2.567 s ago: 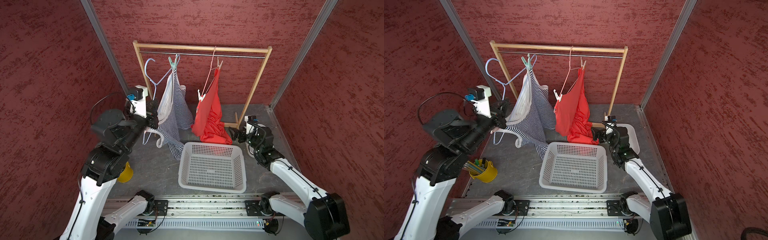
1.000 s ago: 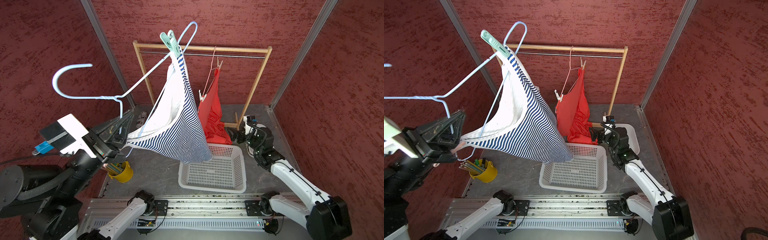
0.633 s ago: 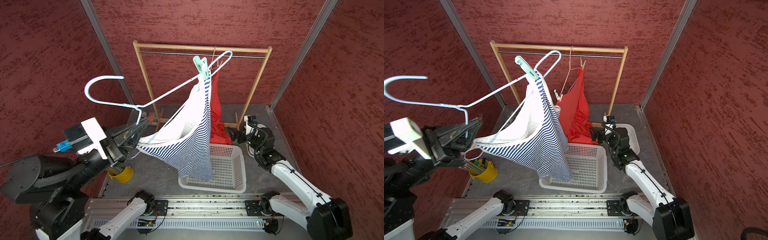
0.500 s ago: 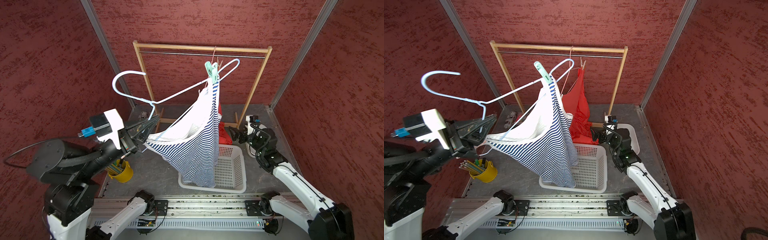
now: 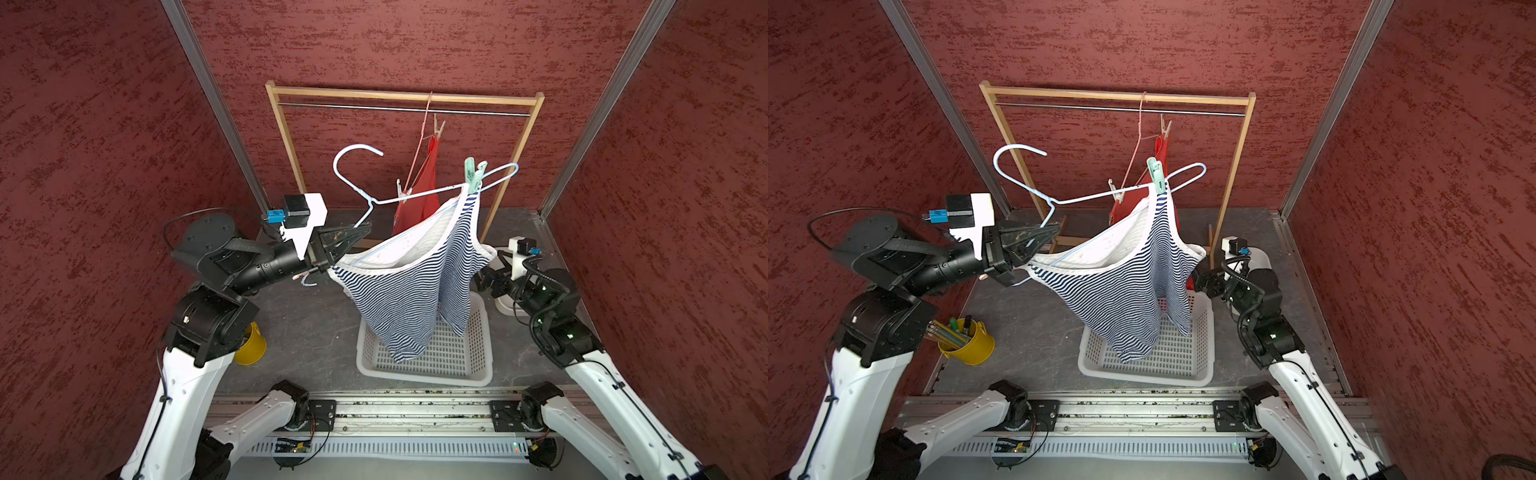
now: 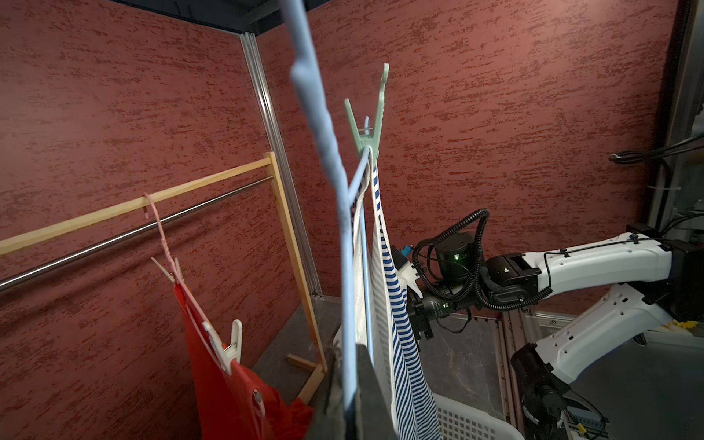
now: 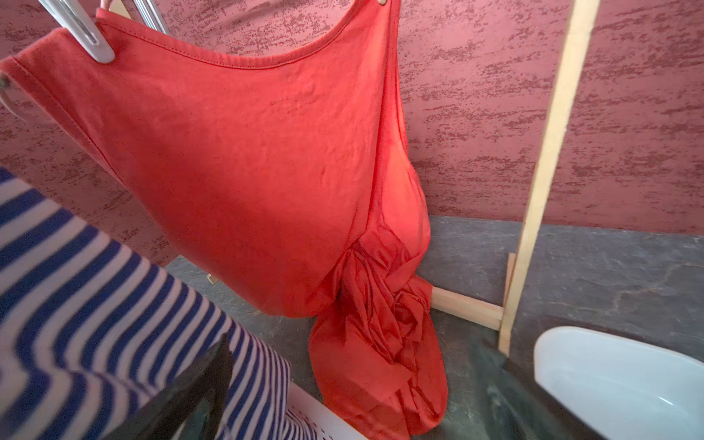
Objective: Remove the clothespins securing tank tops to the hanger
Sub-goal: Place the tank top in the basket.
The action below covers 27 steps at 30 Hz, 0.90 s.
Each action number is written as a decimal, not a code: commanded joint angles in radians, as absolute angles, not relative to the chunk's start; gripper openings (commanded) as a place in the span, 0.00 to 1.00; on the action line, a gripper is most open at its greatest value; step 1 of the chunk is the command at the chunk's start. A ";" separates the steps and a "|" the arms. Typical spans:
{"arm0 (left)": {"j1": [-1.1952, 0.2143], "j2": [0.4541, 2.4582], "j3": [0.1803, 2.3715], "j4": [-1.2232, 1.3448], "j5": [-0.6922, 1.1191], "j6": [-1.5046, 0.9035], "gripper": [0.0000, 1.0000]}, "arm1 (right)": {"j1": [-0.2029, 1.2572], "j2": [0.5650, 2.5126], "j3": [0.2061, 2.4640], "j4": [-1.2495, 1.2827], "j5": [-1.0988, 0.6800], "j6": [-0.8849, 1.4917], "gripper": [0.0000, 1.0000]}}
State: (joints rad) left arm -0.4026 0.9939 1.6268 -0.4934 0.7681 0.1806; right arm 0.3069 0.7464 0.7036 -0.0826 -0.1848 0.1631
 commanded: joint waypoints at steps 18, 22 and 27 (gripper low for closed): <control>-0.251 1.150 1.539 -0.346 1.127 0.111 0.00 | 0.312 0.587 1.027 -0.556 -0.313 -0.009 0.99; -0.259 1.139 1.502 -0.347 1.140 0.116 0.00 | 0.312 0.604 1.089 -0.570 -0.427 -0.067 0.99; -0.286 1.144 1.512 -0.471 1.081 0.193 0.00 | 0.313 0.680 1.172 -0.605 -0.535 -0.123 0.99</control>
